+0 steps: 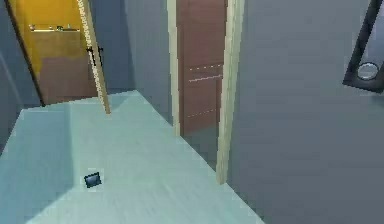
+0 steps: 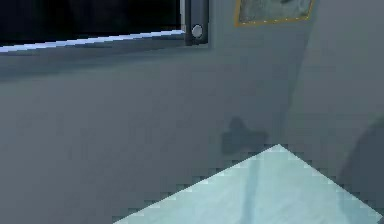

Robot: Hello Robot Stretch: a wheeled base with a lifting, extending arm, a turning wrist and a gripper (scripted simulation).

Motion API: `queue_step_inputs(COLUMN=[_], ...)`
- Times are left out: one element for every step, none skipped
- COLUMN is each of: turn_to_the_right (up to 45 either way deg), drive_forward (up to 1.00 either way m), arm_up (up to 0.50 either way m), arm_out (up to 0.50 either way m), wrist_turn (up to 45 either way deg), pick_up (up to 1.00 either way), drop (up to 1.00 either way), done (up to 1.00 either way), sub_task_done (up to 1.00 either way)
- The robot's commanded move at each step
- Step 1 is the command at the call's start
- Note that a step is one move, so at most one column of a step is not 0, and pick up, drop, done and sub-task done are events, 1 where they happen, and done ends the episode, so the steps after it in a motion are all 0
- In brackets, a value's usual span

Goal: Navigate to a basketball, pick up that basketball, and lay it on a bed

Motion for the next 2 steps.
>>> queue_step_inputs(turn_to_the_right=[15.0,0.0], drive_forward=[0.0,0.25], arm_up=[0.0,0.0], arm_out=[0.0,0.0], wrist_turn=[0.0,0.0], pick_up=[0.0,0.0], drop=[0.0,0.0], done=[0.0,0.0], sub_task_done=[0.0,0.0])
